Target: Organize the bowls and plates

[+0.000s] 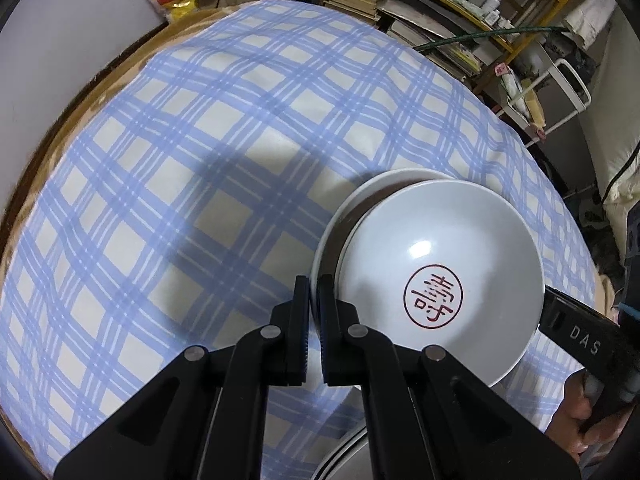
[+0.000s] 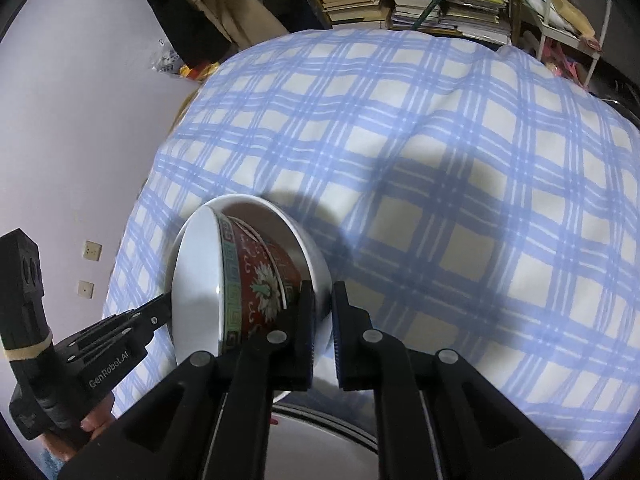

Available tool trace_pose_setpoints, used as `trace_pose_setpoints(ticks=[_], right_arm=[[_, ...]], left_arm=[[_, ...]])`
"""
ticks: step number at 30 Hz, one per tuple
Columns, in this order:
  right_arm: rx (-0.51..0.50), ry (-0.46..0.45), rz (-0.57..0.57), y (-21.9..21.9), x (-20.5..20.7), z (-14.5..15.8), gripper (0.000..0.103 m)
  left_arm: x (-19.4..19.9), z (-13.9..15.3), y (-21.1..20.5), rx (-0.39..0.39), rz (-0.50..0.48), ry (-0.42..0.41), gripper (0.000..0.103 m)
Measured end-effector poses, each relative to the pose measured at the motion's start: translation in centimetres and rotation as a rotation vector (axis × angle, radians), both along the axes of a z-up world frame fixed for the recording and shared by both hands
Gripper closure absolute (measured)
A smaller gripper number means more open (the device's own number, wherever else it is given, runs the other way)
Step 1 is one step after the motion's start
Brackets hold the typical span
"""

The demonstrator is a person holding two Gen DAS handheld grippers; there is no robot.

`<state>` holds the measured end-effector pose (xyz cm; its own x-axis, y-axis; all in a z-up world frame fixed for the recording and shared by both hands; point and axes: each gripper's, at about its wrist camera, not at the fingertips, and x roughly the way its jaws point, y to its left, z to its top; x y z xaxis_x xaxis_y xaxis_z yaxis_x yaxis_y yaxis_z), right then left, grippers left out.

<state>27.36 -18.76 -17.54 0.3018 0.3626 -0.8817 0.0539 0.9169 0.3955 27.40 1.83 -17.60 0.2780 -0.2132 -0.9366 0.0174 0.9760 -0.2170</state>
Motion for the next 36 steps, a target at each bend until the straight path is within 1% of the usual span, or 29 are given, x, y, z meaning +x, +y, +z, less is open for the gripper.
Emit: trace_pose_setpoints(ticks=[3, 5, 7, 12, 17, 21, 24, 25, 28, 31, 36], right_arm=[[-0.032, 0.017, 0.049, 0.6, 0.4, 0.3, 0.091], [-0.032, 0.031, 0.06, 0.7, 0.5, 0.1, 0.091], [-0.028, 0.037, 0.064, 0.7, 0.5, 0.1, 0.091], [-0.016, 0.068, 0.05, 0.6, 0.8, 0.0, 0.091], [0.002, 0.067, 0.017, 0.4, 0.7, -0.2, 0.091], [-0.008, 0.067, 0.006, 0.5, 0.3, 0.4, 0.091], [-0.016, 0.067, -0.008, 0.6, 0.0, 1.1, 0.091], [-0.012, 0.066, -0.012, 0.5, -0.1, 1.3, 0.091], [0.007, 0.074, -0.027, 0.0, -0.5, 1.9, 0.091], [0.008, 0.056, -0.043, -0.5, -1.3, 3.3, 0.091], [0.002, 0.046, -0.059, -1.5, -3.7, 6.1, 0.091]], left_arm=[[-0.1, -0.2, 0.2, -0.009, 0.012, 0.007, 0.1], [-0.3, -0.1, 0.0, 0.009, 0.007, -0.006, 0.1], [-0.3, -0.1, 0.0, 0.005, 0.017, -0.004, 0.1], [-0.1, -0.1, 0.0, 0.01, 0.024, 0.012, 0.1], [0.0, 0.1, 0.1, -0.003, 0.028, 0.009, 0.101], [0.2, 0.7, 0.2, -0.014, 0.025, 0.011, 0.101], [0.1, 1.4, 0.1, -0.01, 0.024, 0.01, 0.102], [0.1, 1.9, -0.2, 0.004, 0.003, 0.004, 0.102], [-0.2, 3.1, -0.8, 0.017, -0.012, -0.012, 0.102], [-0.9, 4.6, -1.5, 0.025, -0.017, -0.026, 0.102], [-3.3, 7.4, -2.4, 0.03, -0.034, -0.048, 0.101]])
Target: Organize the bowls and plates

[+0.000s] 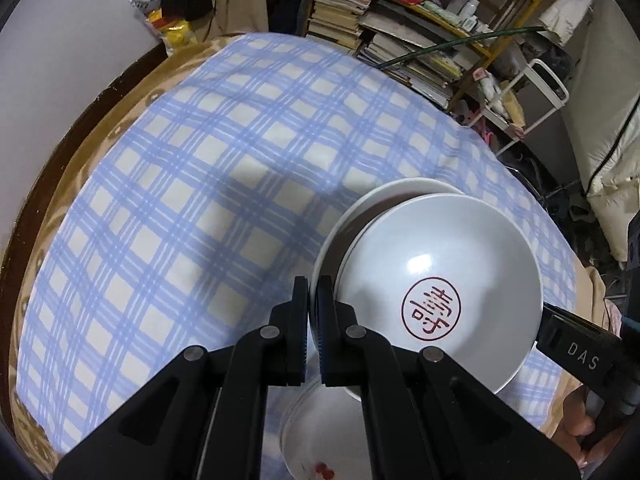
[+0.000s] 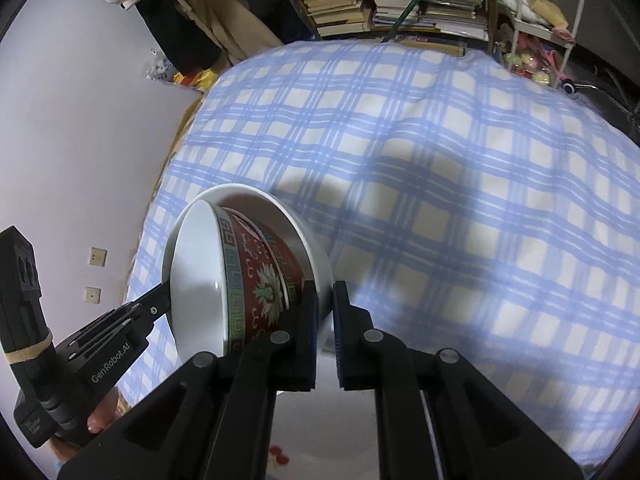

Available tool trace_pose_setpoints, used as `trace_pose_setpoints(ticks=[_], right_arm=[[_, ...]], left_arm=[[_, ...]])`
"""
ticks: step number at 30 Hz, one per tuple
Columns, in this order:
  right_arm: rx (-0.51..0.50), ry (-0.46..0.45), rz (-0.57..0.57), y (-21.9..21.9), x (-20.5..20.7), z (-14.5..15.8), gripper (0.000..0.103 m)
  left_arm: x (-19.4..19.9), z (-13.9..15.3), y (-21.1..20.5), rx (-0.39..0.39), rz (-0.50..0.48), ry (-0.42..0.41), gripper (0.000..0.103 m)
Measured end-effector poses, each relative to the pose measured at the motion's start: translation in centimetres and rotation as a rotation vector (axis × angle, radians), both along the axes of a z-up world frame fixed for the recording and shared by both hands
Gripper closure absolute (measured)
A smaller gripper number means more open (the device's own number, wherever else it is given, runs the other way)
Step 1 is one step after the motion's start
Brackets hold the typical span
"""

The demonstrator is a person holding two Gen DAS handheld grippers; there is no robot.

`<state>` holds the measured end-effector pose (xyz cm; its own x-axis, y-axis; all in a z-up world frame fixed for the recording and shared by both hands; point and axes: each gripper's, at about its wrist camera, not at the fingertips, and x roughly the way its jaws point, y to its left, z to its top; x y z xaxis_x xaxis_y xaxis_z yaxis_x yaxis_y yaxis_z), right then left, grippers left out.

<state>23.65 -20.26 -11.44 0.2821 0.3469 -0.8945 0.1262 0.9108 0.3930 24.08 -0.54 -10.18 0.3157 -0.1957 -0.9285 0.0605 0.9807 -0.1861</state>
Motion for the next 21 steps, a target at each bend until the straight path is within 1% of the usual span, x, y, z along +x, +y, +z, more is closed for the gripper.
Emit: trace_pose_setpoints(ticks=[2, 6, 11, 14, 19, 21], right_arm=[[-0.001, -0.006, -0.009, -0.3, -1.2, 0.9, 0.091], [-0.009, -0.025, -0.018, -0.7, -4.0, 2.3, 0.091], [-0.019, -0.036, -0.02, -0.6, -8.2, 2.0, 0.092], [-0.009, -0.045, -0.042, -0.4, -10.3, 0.5, 0.092], [-0.001, 0.019, -0.062, -0.4, -12.2, -2.9, 0.092], [0.012, 0.029, -0.077, -0.7, -12.8, -4.0, 0.093]], left_arm=[[-1.4, 1.0, -0.4, -0.001, 0.0, -0.015, 0.101], [-4.4, 1.8, -0.7, 0.002, -0.001, -0.019, 0.101], [-7.8, 1.0, -0.7, 0.015, -0.003, -0.004, 0.101], [-9.5, -0.7, -0.8, 0.035, 0.004, 0.014, 0.101], [-11.0, -4.0, -1.1, 0.051, -0.003, 0.072, 0.1], [-11.5, -4.4, -1.1, 0.051, -0.01, 0.06, 0.1]])
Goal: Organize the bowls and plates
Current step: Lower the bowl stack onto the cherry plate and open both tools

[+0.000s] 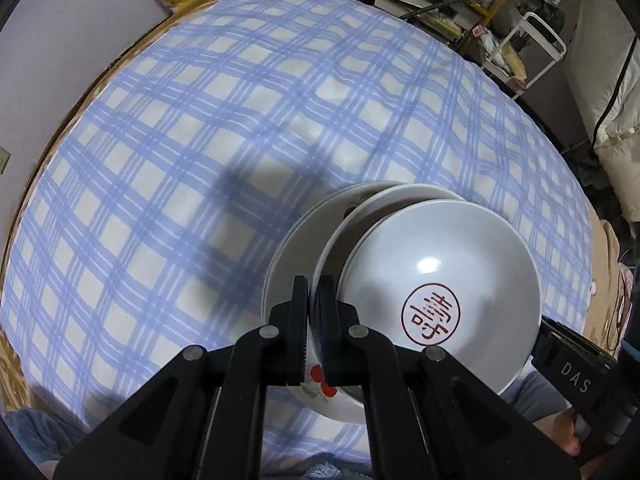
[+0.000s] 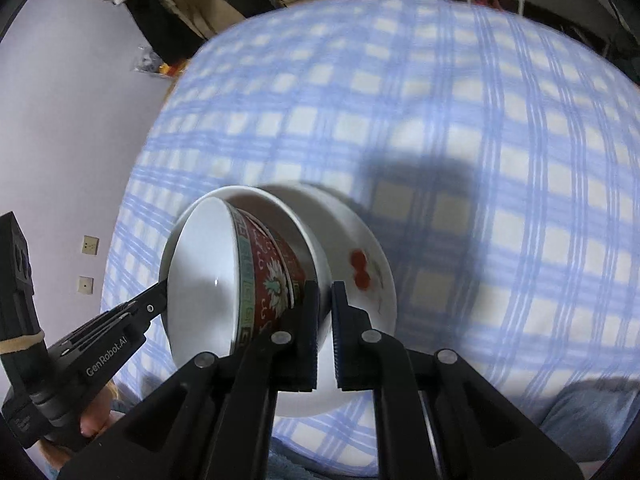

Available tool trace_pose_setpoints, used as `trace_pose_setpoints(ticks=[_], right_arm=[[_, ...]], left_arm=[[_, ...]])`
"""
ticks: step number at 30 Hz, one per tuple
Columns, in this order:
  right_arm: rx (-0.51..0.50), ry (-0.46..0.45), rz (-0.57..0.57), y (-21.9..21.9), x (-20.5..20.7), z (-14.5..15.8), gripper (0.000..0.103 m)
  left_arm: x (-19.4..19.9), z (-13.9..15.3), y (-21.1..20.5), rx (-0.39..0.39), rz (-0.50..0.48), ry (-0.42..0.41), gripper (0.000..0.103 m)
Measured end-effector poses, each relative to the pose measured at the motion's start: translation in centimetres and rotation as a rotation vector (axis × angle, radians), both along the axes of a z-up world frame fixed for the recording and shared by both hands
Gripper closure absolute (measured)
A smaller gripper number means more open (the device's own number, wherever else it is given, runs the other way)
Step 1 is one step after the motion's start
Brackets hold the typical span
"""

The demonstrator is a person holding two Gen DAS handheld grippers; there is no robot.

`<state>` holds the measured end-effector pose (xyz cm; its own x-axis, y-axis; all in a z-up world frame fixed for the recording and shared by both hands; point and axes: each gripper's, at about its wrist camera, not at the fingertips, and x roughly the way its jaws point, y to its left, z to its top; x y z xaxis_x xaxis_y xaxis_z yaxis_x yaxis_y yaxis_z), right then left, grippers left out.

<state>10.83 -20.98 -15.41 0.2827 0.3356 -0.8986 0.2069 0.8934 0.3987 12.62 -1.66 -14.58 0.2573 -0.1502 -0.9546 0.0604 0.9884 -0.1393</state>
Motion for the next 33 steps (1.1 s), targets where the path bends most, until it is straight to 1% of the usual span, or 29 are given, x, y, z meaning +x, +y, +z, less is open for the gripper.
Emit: trace_pose_setpoints(ticks=[3, 5, 6, 8, 13, 17, 20, 21, 22, 23, 24, 25, 26, 27, 28, 30, 31, 32, 33], right_arm=[[0.022, -0.031, -0.025, -0.5, -0.4, -0.2, 0.093], [0.026, -0.05, -0.026, -0.7, -0.6, -0.3, 0.093], [0.021, -0.064, -0.019, -0.6, -0.7, -0.2, 0.093], [0.015, -0.077, -0.013, -0.7, -0.8, -0.1, 0.093], [0.021, -0.102, -0.021, -0.8, -1.0, 0.1, 0.093], [-0.007, -0.152, -0.027, -1.2, -1.6, 1.6, 0.093], [-0.04, -0.198, -0.04, -1.7, -2.4, 3.1, 0.088], [-0.056, -0.218, -0.039, -1.8, -2.7, 3.7, 0.081], [-0.066, -0.234, -0.036, -1.9, -3.0, 4.3, 0.068], [-0.079, -0.263, -0.03, -1.9, -3.3, 5.1, 0.062], [-0.094, -0.297, -0.026, -2.0, -3.8, 5.9, 0.053], [-0.119, -0.336, -0.022, -1.9, -4.4, 6.9, 0.048], [-0.143, -0.363, -0.015, -1.9, -4.7, 7.6, 0.045], [-0.169, -0.392, -0.011, -1.8, -5.1, 8.3, 0.041], [-0.192, -0.425, -0.01, -1.8, -5.6, 8.9, 0.037], [-0.224, -0.486, -0.02, -1.9, -6.6, 10.1, 0.032], [-0.224, -0.505, -0.027, -2.0, -7.0, 10.6, 0.028], [-0.213, -0.52, -0.036, -2.3, -7.5, 11.0, 0.026], [-0.202, -0.535, -0.046, -2.5, -7.9, 11.3, 0.022]], left_arm=[[-0.2, 0.0, -0.2, 0.007, -0.011, -0.012, 0.099], [-0.4, -0.1, 0.0, -0.005, -0.006, -0.02, 0.099], [-0.4, 0.1, 0.2, -0.013, 0.0, -0.023, 0.098], [-0.7, 0.2, 0.4, -0.005, 0.003, -0.032, 0.095], [-1.5, 1.0, -0.2, 0.05, -0.021, -0.076, 0.091], [-2.4, 2.2, -0.3, 0.084, -0.028, -0.128, 0.088], [-3.5, 3.7, -0.1, 0.122, -0.021, -0.19, 0.086], [-4.0, 4.3, 0.0, 0.139, -0.019, -0.216, 0.084], [-4.7, 5.1, 0.0, 0.165, -0.019, -0.259, 0.083], [-5.3, 5.8, 0.1, 0.18, -0.021, -0.289, 0.078], [-6.0, 6.5, 0.2, 0.204, -0.021, -0.326, 0.069], [-6.9, 7.5, 0.1, 0.241, -0.022, -0.381, 0.064], [-7.6, 8.3, 0.0, 0.257, -0.027, -0.423, 0.052], [-8.2, 9.0, 0.0, 0.268, -0.036, -0.457, 0.046], [-8.7, 9.6, -0.1, 0.277, -0.041, -0.479, 0.044], [-10.0, 10.8, -0.3, 0.297, -0.043, -0.542, 0.033], [-10.6, 11.3, -0.3, 0.299, -0.041, -0.569, 0.029], [-11.2, 11.7, -0.3, 0.304, -0.038, -0.596, 0.024], [-11.7, 12.1, -0.3, 0.312, -0.033, -0.624, 0.021]])
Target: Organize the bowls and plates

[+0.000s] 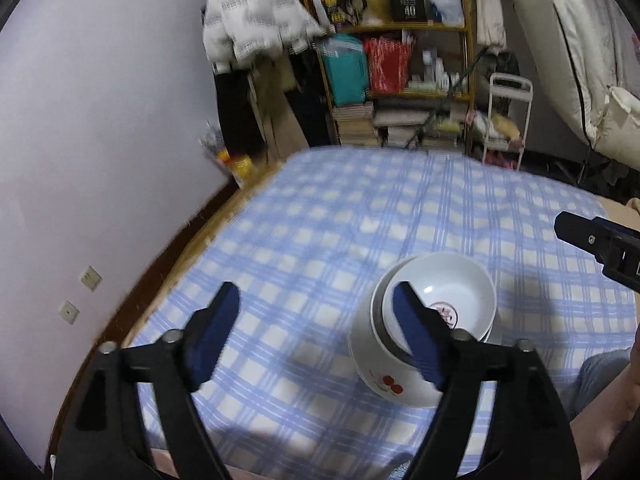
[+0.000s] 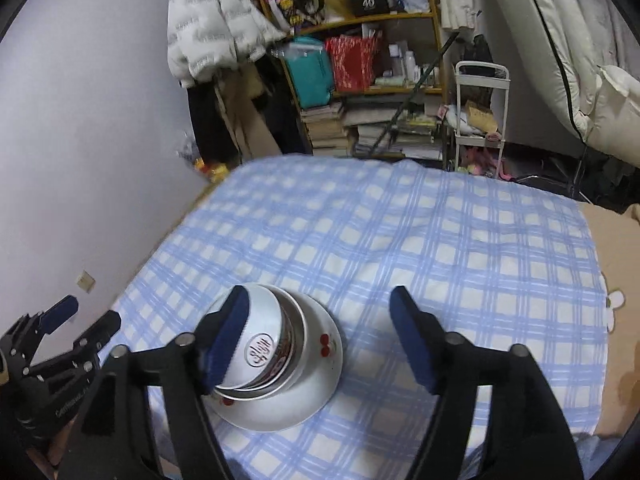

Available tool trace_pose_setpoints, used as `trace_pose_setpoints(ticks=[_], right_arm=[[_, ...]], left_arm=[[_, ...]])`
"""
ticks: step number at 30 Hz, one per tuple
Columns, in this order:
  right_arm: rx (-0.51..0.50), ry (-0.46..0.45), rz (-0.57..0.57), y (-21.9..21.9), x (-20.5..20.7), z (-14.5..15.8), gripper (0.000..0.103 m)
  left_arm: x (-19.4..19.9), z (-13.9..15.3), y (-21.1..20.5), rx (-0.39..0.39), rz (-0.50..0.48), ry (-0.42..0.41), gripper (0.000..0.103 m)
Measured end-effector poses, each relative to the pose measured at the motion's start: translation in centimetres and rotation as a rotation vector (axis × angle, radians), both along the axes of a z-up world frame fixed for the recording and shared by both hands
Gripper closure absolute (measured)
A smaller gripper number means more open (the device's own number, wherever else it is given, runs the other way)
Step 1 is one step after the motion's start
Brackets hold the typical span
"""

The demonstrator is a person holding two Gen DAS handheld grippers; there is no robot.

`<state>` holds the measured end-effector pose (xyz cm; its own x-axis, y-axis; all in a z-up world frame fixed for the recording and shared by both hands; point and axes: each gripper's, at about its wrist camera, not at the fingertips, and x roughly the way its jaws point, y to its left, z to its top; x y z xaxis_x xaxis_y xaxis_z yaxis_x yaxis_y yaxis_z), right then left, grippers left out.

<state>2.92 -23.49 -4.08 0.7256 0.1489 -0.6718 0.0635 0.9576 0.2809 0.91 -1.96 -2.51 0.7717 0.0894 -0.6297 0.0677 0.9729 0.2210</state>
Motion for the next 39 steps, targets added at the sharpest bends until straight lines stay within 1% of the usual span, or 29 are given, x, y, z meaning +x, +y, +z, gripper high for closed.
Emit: trace_pose_setpoints(ticks=[2, 3, 4, 6, 9, 13, 18, 21, 26, 39], right_arm=[[-0.001, -0.029, -0.016, -0.2, -0.8, 0.6, 0.015], [-0.01, -0.045, -0.018, -0.3, -1.2, 0.9, 0.009], [-0.016, -0.055, -0.016, -0.3, -1.6, 1.1, 0.003], [-0.016, -0.058, -0.011, -0.5, -2.4, 1.3, 0.0], [-0.036, -0.071, -0.02, -0.5, -3.2, 1.4, 0.0], [-0.096, -0.154, -0.033, -0.3, -4.7, 1.4, 0.0], [-0.162, -0.197, 0.013, 0.5, -5.6, 1.1, 0.0], [-0.186, -0.206, 0.03, 1.0, -5.8, 1.0, 0.0], [-0.229, -0.232, 0.024, 1.6, -6.1, 0.9, 0.0], [-0.237, -0.236, 0.024, 1.8, -6.0, 0.6, 0.0]], left_arm=[[-1.1, 0.6, -0.1, 0.018, 0.005, -0.052, 0.018], [-1.7, 0.9, 0.0, 0.022, 0.009, -0.085, 0.013], [-2.0, 1.2, 0.0, 0.021, 0.007, -0.101, 0.011], [-2.8, 1.6, 0.2, 0.008, 0.007, -0.131, 0.006], [-3.5, 1.8, 0.6, 0.003, 0.018, -0.156, 0.005], [-4.5, 1.5, 0.9, 0.012, 0.025, -0.181, 0.005], [-4.5, 0.2, 1.2, -0.008, 0.019, -0.153, 0.005], [-4.3, -0.2, 1.2, -0.013, 0.022, -0.144, 0.005], [-3.9, -0.7, 1.0, -0.008, 0.026, -0.133, 0.005], [-3.7, -0.7, 1.3, -0.016, 0.039, -0.14, 0.005]])
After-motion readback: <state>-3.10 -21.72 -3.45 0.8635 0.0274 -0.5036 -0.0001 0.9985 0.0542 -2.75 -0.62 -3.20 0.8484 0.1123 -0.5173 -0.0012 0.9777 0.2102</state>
